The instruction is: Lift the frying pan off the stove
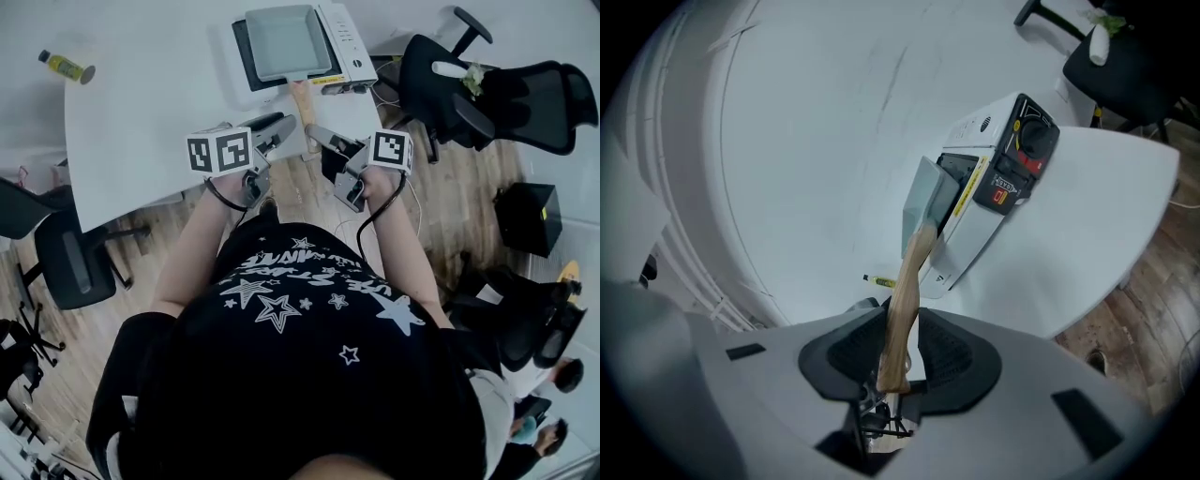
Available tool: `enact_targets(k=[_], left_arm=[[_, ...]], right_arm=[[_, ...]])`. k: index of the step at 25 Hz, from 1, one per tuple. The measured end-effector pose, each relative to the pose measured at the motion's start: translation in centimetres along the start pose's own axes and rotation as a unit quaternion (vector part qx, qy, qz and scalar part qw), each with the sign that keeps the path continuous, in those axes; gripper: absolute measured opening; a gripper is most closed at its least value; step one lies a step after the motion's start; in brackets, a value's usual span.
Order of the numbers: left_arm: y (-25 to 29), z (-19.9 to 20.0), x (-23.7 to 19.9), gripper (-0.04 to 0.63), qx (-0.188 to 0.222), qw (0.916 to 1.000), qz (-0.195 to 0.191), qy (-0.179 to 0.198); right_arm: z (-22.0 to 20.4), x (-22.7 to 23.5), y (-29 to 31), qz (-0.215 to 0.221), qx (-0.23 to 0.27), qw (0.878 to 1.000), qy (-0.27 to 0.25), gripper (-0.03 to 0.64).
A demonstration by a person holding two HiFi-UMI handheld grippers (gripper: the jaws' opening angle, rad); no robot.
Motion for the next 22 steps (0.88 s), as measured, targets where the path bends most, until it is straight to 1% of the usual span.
enact_targets(k=[3,8,11,14,17,22], left_arm=[[0.8,0.5,-0.7,0.132,-0.013,0.9994,-0.014,-0.029],[2.0,1.6,-1.5,0.138,-0.026,0.9987,-0.019,-0.040],[2.7,2.1,-1.9,0.153,-0.036,0.9975,-0.027,-0.055],[3.4,2.4,-2.5,0.173,-0.046,0.9954,-0.036,-0.076],[4.3,2.6,-2.8,0.186,-0.055,0.9928,-0.047,-0.096],[5.7,2.9,-3.3,0.186,-0.065,0.9882,-0.057,-0.126]], right_arm=[[0.0,0.0,0.5,0.009,-0.009,1.000,-0.003,0.106],[0.0,0.3,1.1,0.019,-0.015,1.000,-0.004,0.121],[0.0,0.3,1.4,0.033,-0.016,0.999,0.000,0.126],[-0.2,0.2,1.6,0.040,-0.019,0.999,0.007,0.126],[0.0,0.1,1.8,0.048,-0.026,0.999,0.003,0.123],[0.1,0.2,1.8,0.056,-0.031,0.998,0.004,0.112]])
Point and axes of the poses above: the fingertips, and each gripper's own axes: y forward along the fingers, x to its right, z out of its top, the point moved 10 cm from there along -y, backward along the fingers
